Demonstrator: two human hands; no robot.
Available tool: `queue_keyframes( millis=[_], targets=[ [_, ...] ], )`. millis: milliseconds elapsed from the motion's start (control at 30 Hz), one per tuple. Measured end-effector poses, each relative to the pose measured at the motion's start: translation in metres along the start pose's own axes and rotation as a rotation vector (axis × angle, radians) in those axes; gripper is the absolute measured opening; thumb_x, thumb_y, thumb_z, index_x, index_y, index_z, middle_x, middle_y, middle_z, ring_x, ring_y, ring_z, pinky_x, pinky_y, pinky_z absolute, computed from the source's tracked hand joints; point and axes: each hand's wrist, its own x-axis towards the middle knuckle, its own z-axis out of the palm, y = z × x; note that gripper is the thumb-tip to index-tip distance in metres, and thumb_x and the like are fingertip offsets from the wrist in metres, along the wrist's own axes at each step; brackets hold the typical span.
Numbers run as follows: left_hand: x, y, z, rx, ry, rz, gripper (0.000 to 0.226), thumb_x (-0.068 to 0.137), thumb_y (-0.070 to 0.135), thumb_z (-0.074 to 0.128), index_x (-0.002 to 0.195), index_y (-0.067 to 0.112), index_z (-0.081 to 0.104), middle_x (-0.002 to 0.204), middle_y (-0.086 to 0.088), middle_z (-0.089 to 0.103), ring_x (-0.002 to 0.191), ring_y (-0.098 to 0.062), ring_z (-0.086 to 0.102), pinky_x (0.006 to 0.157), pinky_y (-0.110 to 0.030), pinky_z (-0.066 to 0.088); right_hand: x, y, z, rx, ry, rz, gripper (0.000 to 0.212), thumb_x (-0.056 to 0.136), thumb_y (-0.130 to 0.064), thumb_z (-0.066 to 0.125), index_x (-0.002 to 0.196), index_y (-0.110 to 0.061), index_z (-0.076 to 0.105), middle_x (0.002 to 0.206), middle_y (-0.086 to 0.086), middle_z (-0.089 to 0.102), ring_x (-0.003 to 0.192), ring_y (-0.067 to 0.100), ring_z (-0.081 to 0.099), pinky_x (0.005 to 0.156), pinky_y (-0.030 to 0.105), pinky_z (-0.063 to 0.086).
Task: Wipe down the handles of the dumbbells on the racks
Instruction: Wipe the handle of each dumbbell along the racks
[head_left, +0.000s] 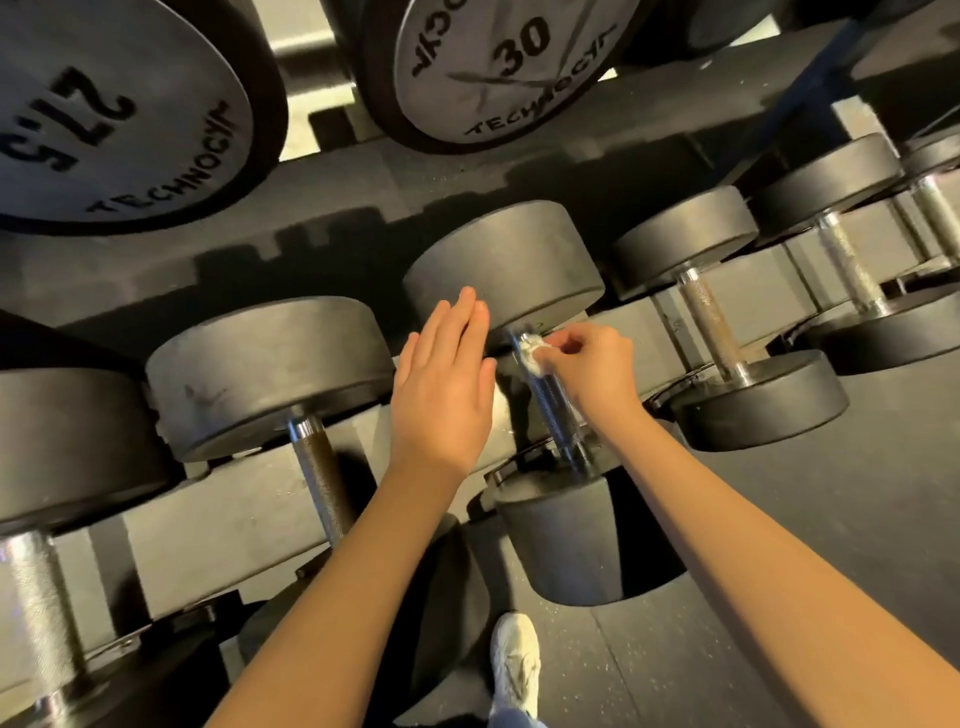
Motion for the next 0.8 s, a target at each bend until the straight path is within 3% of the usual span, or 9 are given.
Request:
queue_keyframes(
  millis=[167, 333, 500, 700, 800],
  targets=[
    [-0.004, -0.005, 0.008, -0.055, 0.089, 0.036, 0.049, 0.099, 0.022, 0.036, 0.146, 0.01, 0.034, 0.153, -0.005, 0.032, 0.143, -0.021, 0.026, 0.115, -0.047, 0.029, 0.005, 0.001, 0.007, 0.045, 0.009, -0.026, 0.007, 0.089, -0.017, 0.065, 0.089, -0.012, 0.069, 0.082, -0.002, 0.062, 0.07, 0.004, 0.054, 0.06, 0.011, 0.041],
    [-0.005, -0.004, 0.01, -0.086, 0.095, 0.024, 0.049, 0.099, 0.025, 0.034, 0.146, 0.011, 0.033, 0.154, -0.004, 0.031, 0.144, -0.02, 0.025, 0.114, -0.048, 0.031, -0.002, 0.017, -0.009, -0.039, -0.133, 0.055, 0.01, 0.085, -0.016, 0.069, 0.077, -0.013, 0.065, 0.081, 0.002, 0.063, 0.073, 0.014, 0.056, 0.064, 0.025, 0.046],
    [-0.003, -0.001, 0.008, -0.087, 0.069, -0.009, 0.05, 0.098, 0.024, 0.035, 0.147, 0.012, 0.032, 0.155, -0.002, 0.029, 0.144, -0.02, 0.023, 0.115, -0.048, 0.028, 0.001, 0.009, -0.003, -0.056, -0.099, 0.042, 0.009, 0.082, -0.007, 0.069, 0.074, -0.009, 0.067, 0.079, 0.004, 0.065, 0.073, 0.016, 0.058, 0.063, 0.024, 0.047],
    [-0.003, -0.003, 0.006, -0.103, 0.051, -0.008, 0.05, 0.1, 0.02, 0.039, 0.148, 0.013, 0.029, 0.156, 0.0, 0.025, 0.145, -0.018, 0.019, 0.117, -0.039, 0.023, 0.007, 0.002, 0.003, 0.108, -0.027, 0.047, 0.006, 0.085, -0.016, 0.07, 0.081, -0.011, 0.069, 0.08, 0.004, 0.065, 0.068, 0.009, 0.055, 0.064, 0.018, 0.046],
    [-0.003, -0.003, 0.004, -0.105, 0.04, -0.013, 0.05, 0.1, 0.018, 0.04, 0.149, 0.014, 0.027, 0.157, 0.001, 0.023, 0.146, -0.017, 0.017, 0.117, -0.036, 0.021, 0.004, 0.003, -0.009, 0.005, -0.122, 0.067, 0.008, 0.083, -0.015, 0.072, 0.079, -0.011, 0.066, 0.073, -0.002, 0.06, 0.063, 0.006, 0.051, 0.055, 0.013, 0.039]
  ],
)
